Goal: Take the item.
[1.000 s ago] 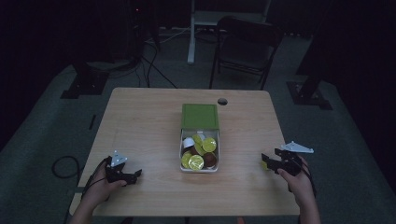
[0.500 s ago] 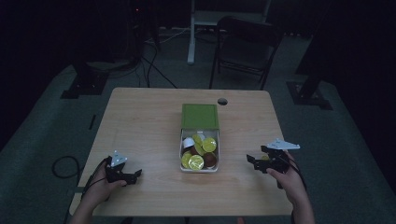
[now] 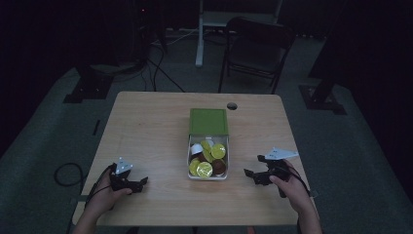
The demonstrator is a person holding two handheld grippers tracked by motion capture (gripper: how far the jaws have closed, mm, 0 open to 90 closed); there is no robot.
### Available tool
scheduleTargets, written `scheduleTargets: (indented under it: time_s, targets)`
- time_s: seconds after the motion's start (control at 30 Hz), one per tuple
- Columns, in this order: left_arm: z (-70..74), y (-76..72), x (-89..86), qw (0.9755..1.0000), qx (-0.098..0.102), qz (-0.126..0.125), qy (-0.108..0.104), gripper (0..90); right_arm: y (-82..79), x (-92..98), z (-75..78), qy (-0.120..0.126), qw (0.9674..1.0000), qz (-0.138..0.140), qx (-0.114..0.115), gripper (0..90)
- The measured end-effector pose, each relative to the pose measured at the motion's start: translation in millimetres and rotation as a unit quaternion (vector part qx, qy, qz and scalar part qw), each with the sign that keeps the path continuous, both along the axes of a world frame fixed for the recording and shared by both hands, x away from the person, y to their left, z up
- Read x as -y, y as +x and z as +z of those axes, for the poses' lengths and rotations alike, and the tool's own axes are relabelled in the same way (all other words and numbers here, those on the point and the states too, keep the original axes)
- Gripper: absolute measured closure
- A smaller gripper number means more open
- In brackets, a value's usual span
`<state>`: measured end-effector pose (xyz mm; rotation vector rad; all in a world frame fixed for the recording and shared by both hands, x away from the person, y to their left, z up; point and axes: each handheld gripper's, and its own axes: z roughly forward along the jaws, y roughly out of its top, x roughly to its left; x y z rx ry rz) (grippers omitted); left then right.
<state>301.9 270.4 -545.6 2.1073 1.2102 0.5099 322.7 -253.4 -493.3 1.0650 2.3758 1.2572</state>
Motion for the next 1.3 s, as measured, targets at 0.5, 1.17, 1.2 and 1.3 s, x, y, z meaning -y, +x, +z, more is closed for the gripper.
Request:
scheduleTargets:
  time_s: [0.5,1.17,1.2,1.3]
  targets:
    - [0.0,0.0,0.0,1.0000,0.000,0.000,0.000,8.9,-0.3,-28.5,-22.6,-0.036,0.9967,0.073,-0.006,14.4]
    - [0.0,0.0,0.0,1.0000,0.000,0.000,0.000,8.9,-1.9,-33.3,-48.3,-0.079,0.9912,0.106,-0.001,13.6]
    - [0.0,-0.1,0.0,1.0000,0.000,0.000,0.000,8.9,-2.2,-32.7,-48.7,-0.079,0.9913,0.105,-0.002,13.6]
    - [0.0,-0.1,0.0,1.0000,0.000,0.000,0.000,8.9,-3.1,-31.3,-51.0,-0.083,0.9911,0.104,-0.006,13.6]
